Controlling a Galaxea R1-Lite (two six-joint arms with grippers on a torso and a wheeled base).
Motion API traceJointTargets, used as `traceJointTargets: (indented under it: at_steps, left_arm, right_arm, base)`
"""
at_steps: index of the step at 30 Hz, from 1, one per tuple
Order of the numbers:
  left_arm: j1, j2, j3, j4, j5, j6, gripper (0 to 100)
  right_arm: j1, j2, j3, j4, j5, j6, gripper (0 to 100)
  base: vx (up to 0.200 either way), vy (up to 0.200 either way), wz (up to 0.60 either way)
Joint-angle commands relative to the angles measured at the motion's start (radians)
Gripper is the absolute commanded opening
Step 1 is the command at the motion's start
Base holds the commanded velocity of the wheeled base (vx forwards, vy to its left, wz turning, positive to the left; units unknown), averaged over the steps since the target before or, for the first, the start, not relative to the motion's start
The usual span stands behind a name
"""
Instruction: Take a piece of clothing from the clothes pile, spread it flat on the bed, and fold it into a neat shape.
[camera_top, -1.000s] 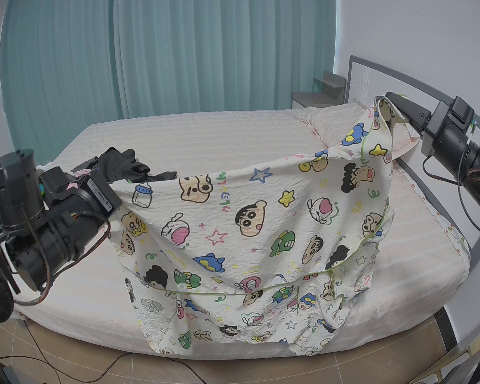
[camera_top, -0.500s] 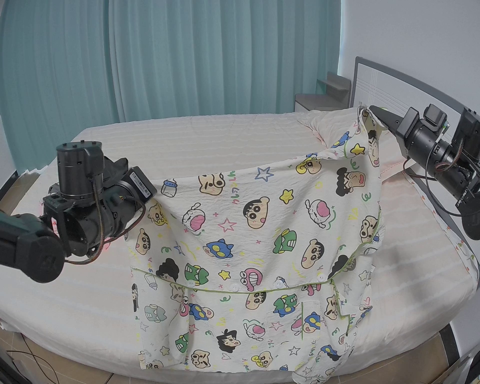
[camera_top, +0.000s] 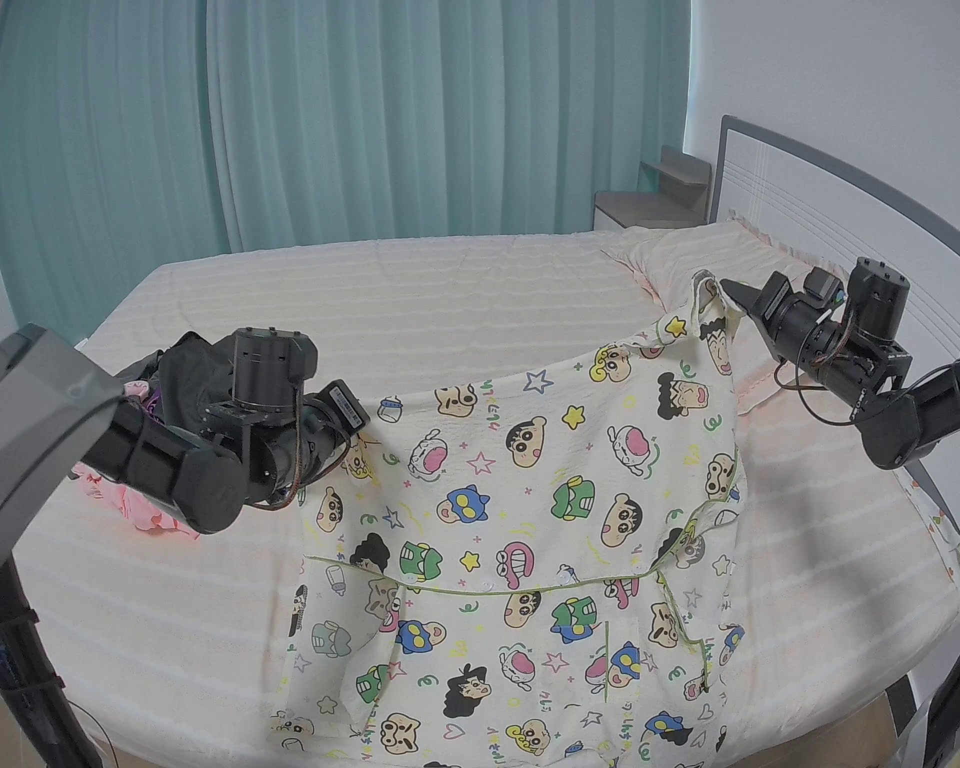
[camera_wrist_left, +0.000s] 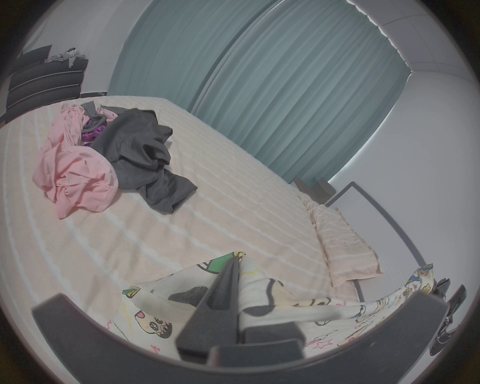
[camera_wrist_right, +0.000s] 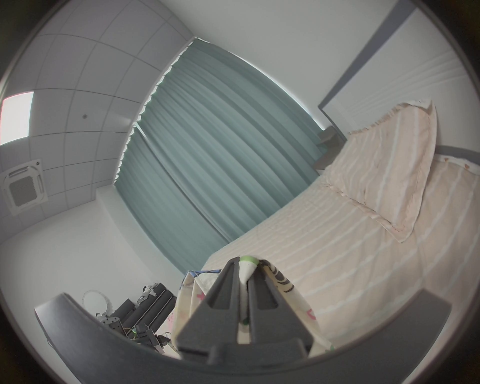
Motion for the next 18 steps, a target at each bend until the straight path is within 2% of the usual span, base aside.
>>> traceJointTargets:
  at_steps: [1,7,11,18]
  left_arm:
    - [0.004,0.147,-0.077,0.005,0.002,0.000,0]
    - [0.017,0.255,-0.177,0.019,0.007,0.002,0]
    - [0.038,0.335,-0.270,0.094,0.007,-0.001,0]
    - [0.061,0.436,-0.390,0.138,0.008,-0.027,0]
  right_arm:
    - [-0.021,0.136,-0.020,-0.005,-0.004,0.020,0]
    - [-0.019,0.261,-0.060,-0.051,-0.027,0.022,0]
    - [-0.012,0.356,-0.126,-0.042,-0.064,0.022,0]
    - [0.007,0.452,-0.224,-0.008,-0.084,0.023,0]
  base:
    - [0.000,0.000,0.00]
    - [0.000,0.000,0.00]
    - [0.000,0.000,0.00]
    - [0.000,0.000,0.00]
